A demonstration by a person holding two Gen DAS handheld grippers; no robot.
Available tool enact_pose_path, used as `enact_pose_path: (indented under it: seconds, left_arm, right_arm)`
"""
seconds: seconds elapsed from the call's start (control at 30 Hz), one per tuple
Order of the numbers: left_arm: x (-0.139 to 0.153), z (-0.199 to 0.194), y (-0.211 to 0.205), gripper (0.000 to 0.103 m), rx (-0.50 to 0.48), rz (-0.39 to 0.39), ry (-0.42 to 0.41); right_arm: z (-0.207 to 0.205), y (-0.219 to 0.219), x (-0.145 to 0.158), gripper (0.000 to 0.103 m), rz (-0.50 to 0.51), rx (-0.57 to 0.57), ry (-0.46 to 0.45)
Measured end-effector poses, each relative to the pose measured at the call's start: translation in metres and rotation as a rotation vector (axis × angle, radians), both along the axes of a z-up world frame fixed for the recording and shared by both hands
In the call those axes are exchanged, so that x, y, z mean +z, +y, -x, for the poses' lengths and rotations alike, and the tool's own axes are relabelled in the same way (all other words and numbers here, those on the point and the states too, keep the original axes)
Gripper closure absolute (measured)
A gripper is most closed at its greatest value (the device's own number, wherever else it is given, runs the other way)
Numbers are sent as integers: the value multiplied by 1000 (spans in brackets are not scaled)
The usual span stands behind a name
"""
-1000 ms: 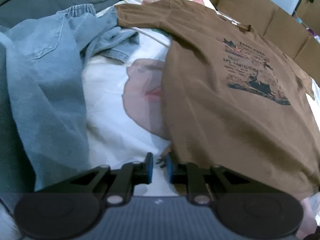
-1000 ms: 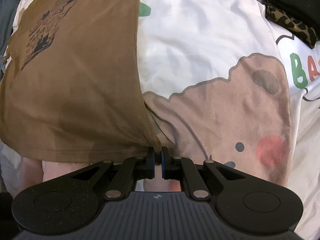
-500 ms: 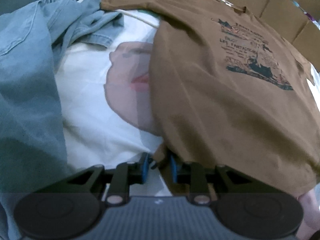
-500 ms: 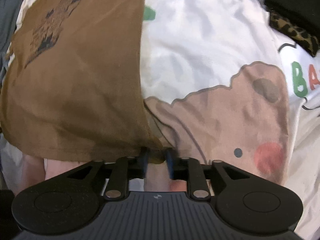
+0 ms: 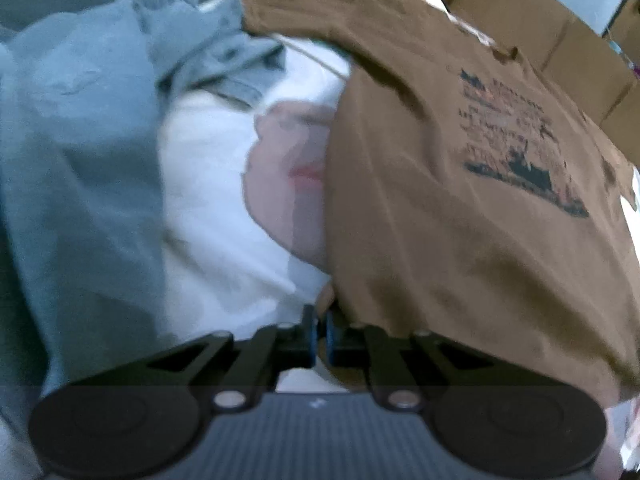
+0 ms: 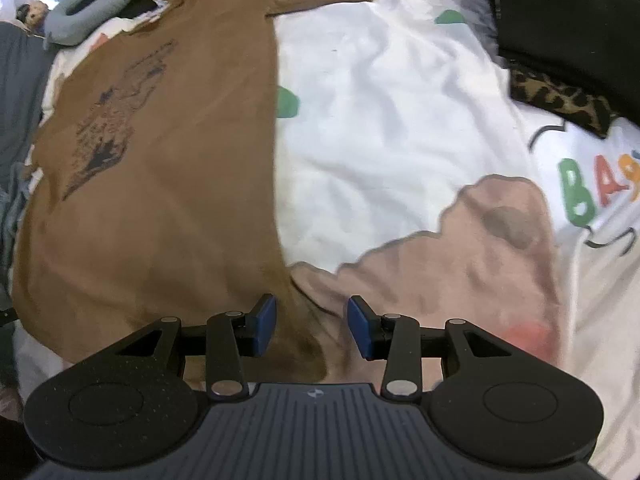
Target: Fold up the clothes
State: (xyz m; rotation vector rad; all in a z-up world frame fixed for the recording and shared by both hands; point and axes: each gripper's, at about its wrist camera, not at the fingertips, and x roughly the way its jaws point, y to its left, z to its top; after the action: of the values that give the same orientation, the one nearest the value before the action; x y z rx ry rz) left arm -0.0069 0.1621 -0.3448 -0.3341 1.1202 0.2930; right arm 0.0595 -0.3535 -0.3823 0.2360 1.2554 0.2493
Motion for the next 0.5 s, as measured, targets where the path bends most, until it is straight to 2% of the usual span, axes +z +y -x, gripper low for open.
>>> enact_pose_path:
  seconds: [0.2, 0.3, 0.37, 0.43, 0.5]
  left_arm:
    - [34, 16, -3, 99, 64, -55, -59]
    - [45, 21, -5, 99, 91, -68, -80]
    - [52, 24, -9, 99, 99, -81, -90]
    - [59, 27, -16, 99, 85, -93, -96]
    - [62, 26, -25, 99, 56, -115, -97]
  right_arm:
    - [-3, 11, -11, 58, 22, 22, 37]
    - [-1, 14, -16, 72, 27, 31, 55]
    - [-1, 17, -18, 91, 42, 50, 58]
    - [-2, 20, -19, 96, 48, 60, 62]
    - [-3, 22, -19, 97, 53, 66, 68]
